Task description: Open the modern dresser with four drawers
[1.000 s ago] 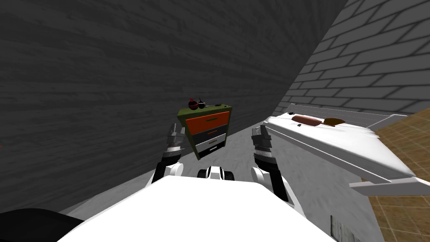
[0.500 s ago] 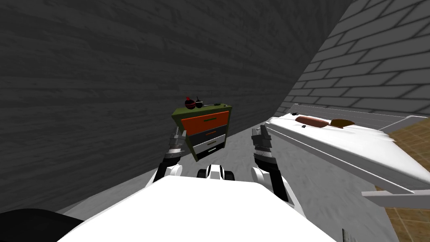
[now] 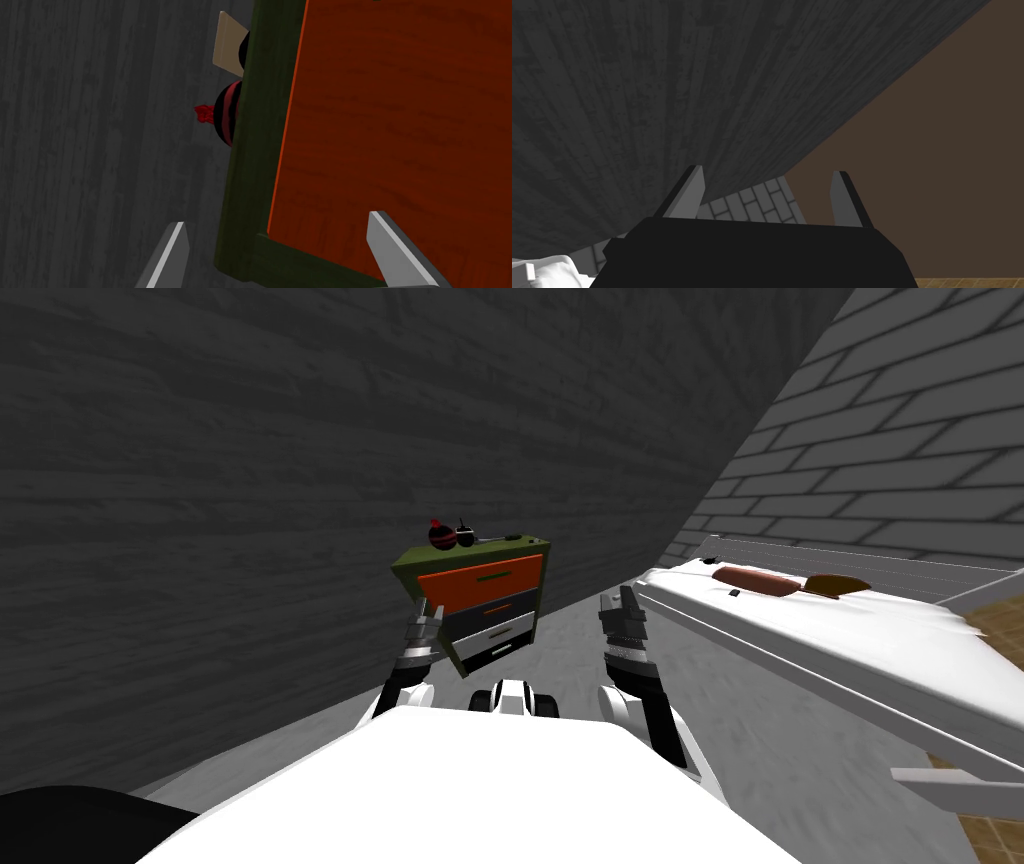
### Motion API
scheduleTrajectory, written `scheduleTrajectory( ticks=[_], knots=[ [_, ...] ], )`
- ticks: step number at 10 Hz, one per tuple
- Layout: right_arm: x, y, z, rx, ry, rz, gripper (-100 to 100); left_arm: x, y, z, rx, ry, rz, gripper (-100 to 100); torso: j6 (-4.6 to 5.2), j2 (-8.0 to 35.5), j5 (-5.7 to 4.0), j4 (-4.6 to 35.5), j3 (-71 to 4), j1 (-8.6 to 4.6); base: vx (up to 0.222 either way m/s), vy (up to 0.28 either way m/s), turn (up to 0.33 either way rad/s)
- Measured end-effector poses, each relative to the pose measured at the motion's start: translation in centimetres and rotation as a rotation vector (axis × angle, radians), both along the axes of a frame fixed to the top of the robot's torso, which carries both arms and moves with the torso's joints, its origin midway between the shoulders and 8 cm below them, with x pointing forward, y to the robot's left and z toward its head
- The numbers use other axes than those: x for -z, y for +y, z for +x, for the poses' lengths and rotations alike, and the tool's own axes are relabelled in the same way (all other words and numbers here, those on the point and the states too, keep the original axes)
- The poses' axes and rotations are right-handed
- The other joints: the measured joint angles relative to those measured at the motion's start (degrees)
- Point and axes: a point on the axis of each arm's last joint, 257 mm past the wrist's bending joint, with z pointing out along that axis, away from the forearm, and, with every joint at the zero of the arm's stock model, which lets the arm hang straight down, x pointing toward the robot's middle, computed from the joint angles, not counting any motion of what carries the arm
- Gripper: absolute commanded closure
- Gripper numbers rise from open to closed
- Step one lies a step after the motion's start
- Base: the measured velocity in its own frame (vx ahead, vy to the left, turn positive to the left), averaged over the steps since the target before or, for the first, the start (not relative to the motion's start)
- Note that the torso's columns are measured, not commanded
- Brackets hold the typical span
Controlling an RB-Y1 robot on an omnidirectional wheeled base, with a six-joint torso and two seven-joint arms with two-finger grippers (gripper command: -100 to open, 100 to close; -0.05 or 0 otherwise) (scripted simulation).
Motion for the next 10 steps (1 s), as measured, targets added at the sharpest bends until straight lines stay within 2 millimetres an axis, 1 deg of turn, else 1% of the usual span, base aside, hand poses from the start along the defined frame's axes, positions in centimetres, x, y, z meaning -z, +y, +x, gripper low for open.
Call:
scheduleTrajectory(
  ticks=[4, 10],
  knots=[
    [0.0, 0.0, 0.0, 0.000, 0.000, 0.000, 0, 4.0, 1.2, 0.3, -0.018, 0.048, -0.029, -100, -0.01, -0.1, -0.03, 0.0, 0.0, -0.12, 0.081, -0.079, 0.035],
    [0.0, 0.0, 0.0, 0.000, 0.000, 0.000, 0, 9.2, 3.4, -0.1, -0.049, 0.114, -0.070, -100, -0.01, 0.0, -0.01, 0.0, 0.0, -0.05, 0.092, -0.077, 0.030]
  ],
)
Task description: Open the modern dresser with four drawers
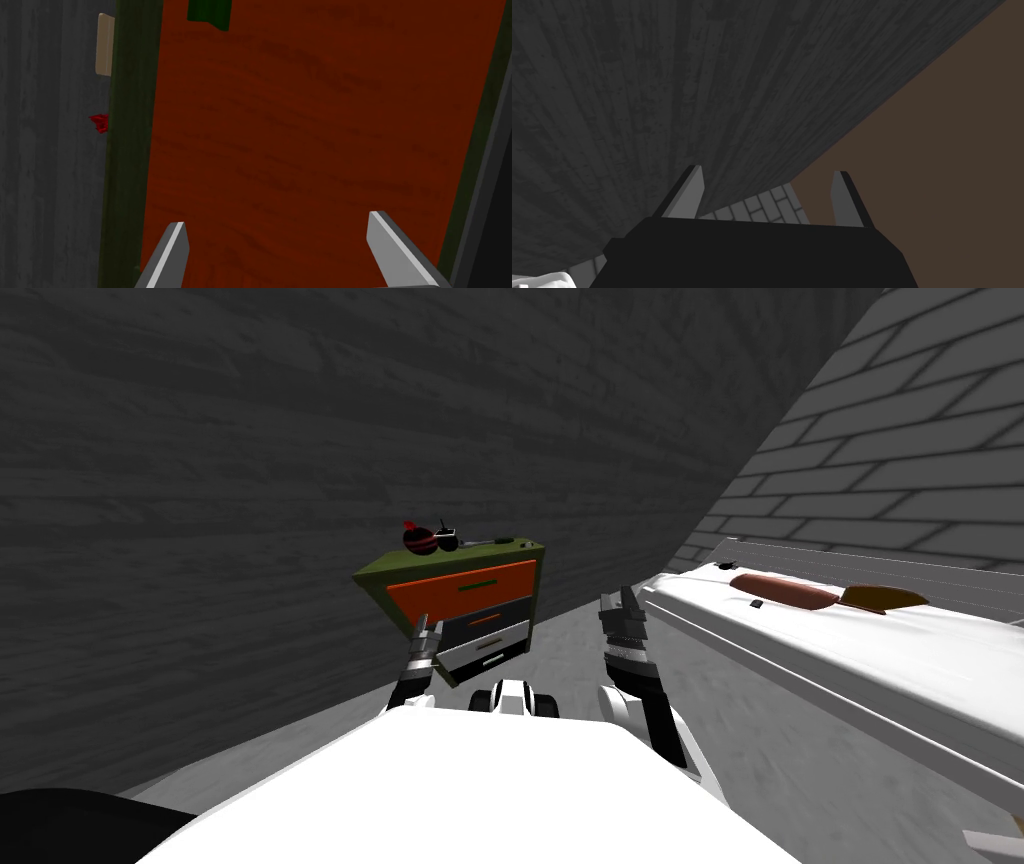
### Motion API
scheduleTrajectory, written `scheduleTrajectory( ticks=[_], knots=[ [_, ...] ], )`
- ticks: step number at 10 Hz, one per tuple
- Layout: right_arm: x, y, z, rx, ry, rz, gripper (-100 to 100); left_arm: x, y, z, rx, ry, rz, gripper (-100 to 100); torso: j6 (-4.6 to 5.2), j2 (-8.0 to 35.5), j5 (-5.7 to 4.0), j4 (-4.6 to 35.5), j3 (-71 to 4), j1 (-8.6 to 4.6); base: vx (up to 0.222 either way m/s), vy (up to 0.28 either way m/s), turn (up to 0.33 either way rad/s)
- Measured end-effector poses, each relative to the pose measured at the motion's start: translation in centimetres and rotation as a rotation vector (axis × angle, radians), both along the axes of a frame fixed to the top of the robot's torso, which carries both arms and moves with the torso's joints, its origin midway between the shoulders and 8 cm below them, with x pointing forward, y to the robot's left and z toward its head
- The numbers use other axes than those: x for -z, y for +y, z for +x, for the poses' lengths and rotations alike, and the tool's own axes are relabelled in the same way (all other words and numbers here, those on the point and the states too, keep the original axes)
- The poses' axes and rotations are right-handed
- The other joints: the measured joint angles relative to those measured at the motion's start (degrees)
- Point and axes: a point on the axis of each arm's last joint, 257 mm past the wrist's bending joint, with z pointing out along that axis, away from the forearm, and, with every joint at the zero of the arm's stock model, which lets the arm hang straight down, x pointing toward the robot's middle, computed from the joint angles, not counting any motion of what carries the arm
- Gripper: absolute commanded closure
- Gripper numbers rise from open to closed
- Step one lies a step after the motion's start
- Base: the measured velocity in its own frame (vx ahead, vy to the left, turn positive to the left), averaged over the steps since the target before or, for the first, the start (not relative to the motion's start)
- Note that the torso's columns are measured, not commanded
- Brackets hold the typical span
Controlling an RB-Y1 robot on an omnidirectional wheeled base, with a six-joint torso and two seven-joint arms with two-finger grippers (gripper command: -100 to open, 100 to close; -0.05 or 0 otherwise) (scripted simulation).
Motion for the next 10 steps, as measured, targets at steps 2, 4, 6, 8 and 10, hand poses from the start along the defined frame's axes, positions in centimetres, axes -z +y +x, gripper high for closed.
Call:
scheduleTrajectory(
  ticks=[2, 4, 6, 8, 10],
  knots=[
    [0.0, 0.0, 0.0, 0.000, 0.000, 0.000, 0, 1.6, 0.7, -0.5, -0.011, 0.021, -0.013, -100, 0.00, 0.0, -0.01, 0.0, 0.0, -0.03, 0.069, -0.062, 0.029],
    [0.0, 0.0, 0.0, 0.000, 0.000, 0.000, 0, 3.1, 1.5, -0.9, -0.023, 0.041, -0.027, -100, 0.00, -0.1, -0.01, 0.0, -0.1, -0.06, 0.086, -0.076, 0.029],
    [0.0, 0.0, 0.0, 0.000, 0.000, 0.000, 0, 4.4, 1.7, -1.1, -0.032, 0.055, -0.038, -100, 0.01, 0.0, 0.00, 0.0, 0.0, 0.03, 0.051, -0.055, 0.016],
    [0.0, 0.0, 0.0, 0.000, 0.000, 0.000, 0, 6.2, 2.5, -1.6, -0.045, 0.077, -0.050, -100, 0.00, -0.1, -0.02, 0.0, 0.0, -0.06, 0.073, -0.074, 0.038],
    [0.0, 0.0, 0.0, 0.000, 0.000, 0.000, 0, 7.9, 3.3, -2.4, -0.060, 0.100, -0.066, -100, 0.01, -0.2, -0.02, 0.0, -0.1, -0.09, 0.085, -0.080, 0.025]
  ],
)
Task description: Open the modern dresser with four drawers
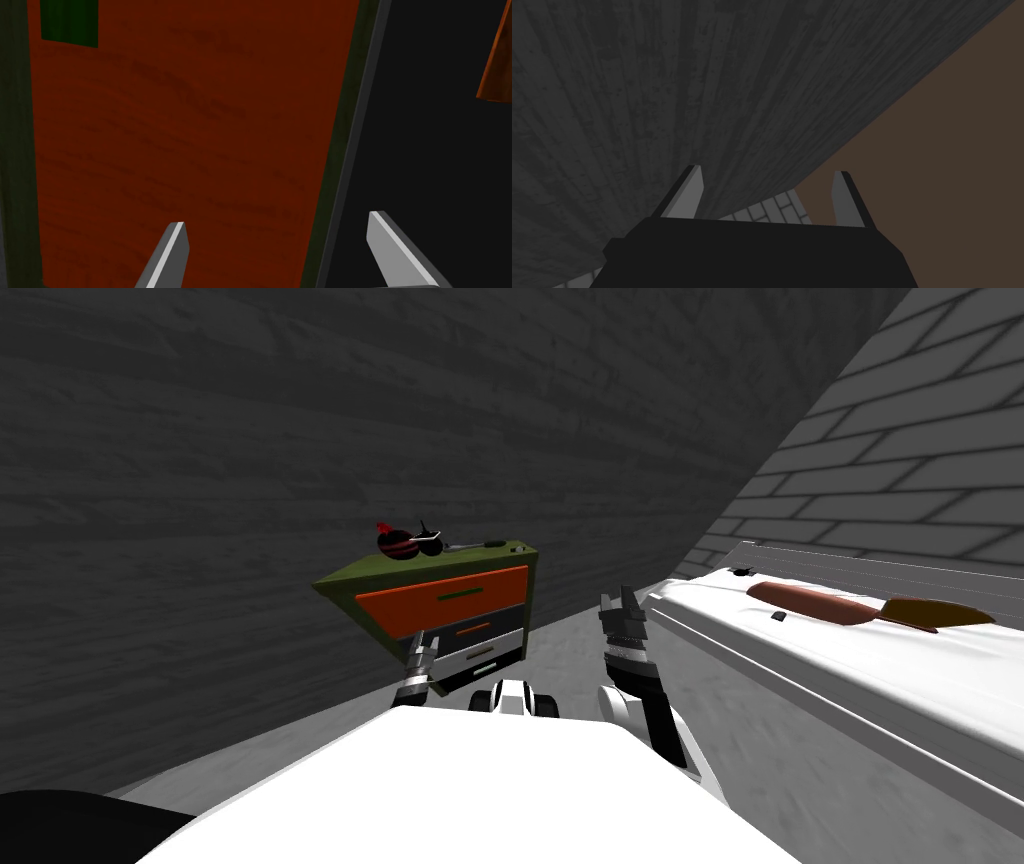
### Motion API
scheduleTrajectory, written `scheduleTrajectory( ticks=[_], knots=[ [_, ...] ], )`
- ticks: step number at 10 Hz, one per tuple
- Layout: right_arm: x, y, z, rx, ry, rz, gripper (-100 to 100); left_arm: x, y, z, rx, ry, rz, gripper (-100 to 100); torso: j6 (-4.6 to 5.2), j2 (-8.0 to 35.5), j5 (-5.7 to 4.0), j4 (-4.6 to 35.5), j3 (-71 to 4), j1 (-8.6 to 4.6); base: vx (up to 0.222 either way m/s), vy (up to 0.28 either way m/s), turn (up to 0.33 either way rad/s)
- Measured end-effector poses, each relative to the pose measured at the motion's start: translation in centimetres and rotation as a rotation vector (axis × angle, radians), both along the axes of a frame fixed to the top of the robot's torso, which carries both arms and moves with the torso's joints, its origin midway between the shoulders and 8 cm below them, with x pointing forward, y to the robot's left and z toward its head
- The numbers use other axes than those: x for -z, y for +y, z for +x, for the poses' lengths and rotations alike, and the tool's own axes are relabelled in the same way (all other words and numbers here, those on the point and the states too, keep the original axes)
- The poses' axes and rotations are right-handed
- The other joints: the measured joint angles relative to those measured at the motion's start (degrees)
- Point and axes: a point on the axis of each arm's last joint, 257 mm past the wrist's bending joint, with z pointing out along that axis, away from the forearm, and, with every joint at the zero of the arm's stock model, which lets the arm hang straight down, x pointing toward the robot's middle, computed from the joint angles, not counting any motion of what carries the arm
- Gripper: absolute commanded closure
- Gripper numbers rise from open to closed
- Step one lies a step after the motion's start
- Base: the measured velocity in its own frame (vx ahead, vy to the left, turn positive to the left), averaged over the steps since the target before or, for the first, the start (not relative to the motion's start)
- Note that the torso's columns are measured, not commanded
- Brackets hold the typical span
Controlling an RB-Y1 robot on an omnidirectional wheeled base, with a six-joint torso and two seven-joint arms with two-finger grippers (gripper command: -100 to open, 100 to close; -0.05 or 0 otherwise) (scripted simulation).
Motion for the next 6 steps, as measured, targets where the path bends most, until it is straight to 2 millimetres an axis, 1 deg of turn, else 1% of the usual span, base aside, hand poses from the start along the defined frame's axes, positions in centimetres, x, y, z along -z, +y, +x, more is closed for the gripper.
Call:
scheduleTrajectory(
  ticks=[3, 6],
  knots=[
    [0.0, 0.0, 0.0, 0.000, 0.000, 0.000, 0, 1.8, 0.7, -0.5, -0.018, 0.024, -0.015, -100, -0.01, 0.1, 0.01, 0.0, 0.1, 0.03, 0.071, -0.069, 0.026],
    [0.0, 0.0, 0.0, 0.000, 0.000, 0.000, 0, 4.0, 1.3, -1.6, -0.037, 0.053, -0.034, -100, -0.01, 0.1, 0.01, 0.0, 0.1, 0.03, 0.059, -0.060, 0.026]
  ],
)
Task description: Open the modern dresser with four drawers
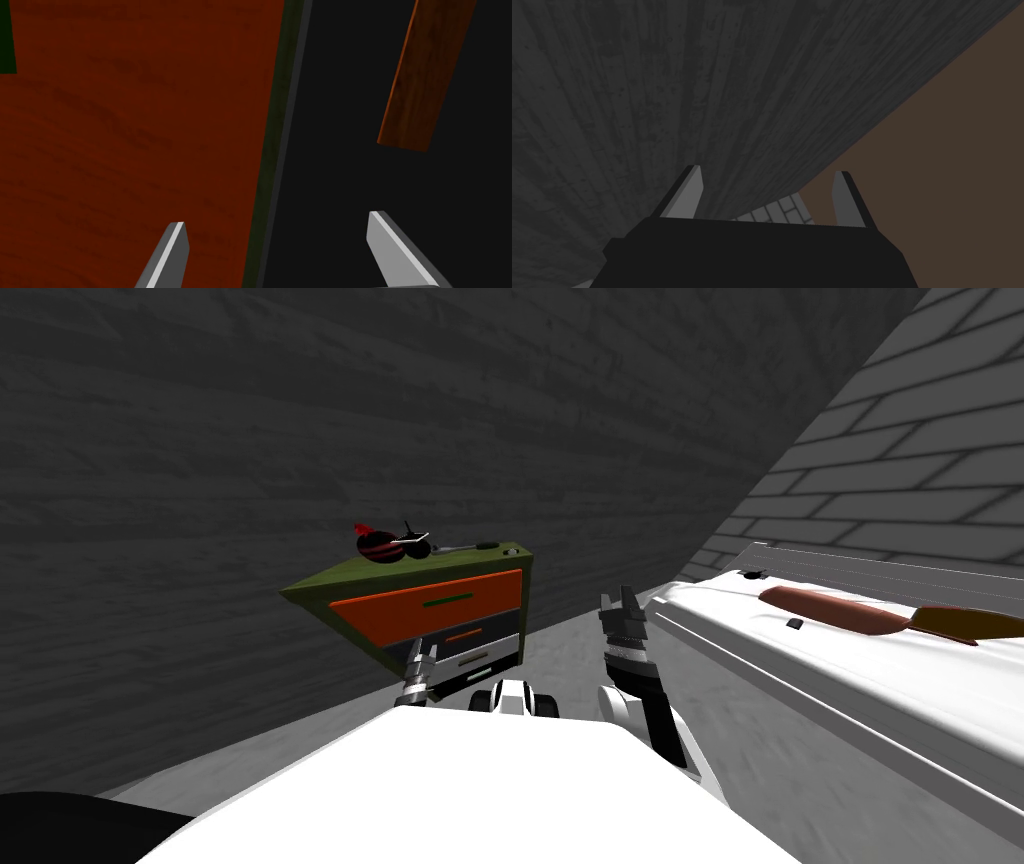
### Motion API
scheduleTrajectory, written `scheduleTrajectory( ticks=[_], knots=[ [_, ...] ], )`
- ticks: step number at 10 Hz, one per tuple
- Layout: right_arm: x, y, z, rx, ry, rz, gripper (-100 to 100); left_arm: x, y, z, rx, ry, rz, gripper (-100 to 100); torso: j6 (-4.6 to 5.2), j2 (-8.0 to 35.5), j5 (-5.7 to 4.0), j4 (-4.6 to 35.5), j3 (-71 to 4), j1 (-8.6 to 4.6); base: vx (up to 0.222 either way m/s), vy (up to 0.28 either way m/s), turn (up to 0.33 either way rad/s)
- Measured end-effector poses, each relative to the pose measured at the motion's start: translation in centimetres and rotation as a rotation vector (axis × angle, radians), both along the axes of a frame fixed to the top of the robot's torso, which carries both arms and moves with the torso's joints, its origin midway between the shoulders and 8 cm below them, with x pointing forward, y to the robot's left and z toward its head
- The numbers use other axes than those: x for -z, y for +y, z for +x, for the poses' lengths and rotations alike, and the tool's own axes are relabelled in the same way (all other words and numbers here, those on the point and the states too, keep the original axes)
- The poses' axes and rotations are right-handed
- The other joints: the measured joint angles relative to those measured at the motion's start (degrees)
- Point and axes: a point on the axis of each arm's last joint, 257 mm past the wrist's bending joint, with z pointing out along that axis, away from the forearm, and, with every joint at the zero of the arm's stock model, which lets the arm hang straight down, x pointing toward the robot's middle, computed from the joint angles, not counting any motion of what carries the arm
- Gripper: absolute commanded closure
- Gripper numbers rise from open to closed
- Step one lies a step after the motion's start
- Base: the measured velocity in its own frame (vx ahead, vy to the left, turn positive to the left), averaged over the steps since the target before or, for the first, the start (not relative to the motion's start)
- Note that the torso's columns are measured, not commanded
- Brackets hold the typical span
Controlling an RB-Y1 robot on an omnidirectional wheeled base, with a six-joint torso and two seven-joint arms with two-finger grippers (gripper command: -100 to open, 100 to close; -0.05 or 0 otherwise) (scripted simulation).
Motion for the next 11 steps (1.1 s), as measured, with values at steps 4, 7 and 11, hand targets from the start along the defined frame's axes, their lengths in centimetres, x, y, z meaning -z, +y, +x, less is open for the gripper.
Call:
scheduleTrajectory(
  ticks=[4, 7, 11],
  knots=[
    [0.0, 0.0, 0.0, 0.000, 0.000, 0.000, 0, 2.4, 0.8, -1.2, -0.024, 0.036, -0.024, -100, 0.00, 0.0, 0.01, 0.0, 0.0, 0.06, 0.058, -0.051, 0.021],
    [0.0, 0.0, 0.0, 0.000, 0.000, 0.000, 0, 5.0, 0.7, -2.6, -0.055, 0.067, -0.065, -100, 0.01, 0.0, -0.02, 0.0, 0.0, -0.04, 0.072, -0.082, 0.026],
    [0.0, 0.0, 0.0, 0.000, 0.000, 0.000, 0, 6.9, -0.4, -3.6, -0.084, 0.085, -0.121, -100, 0.00, 0.1, 0.04, 0.0, 0.1, 0.18, 0.036, -0.031, 0.012]
  ],
)
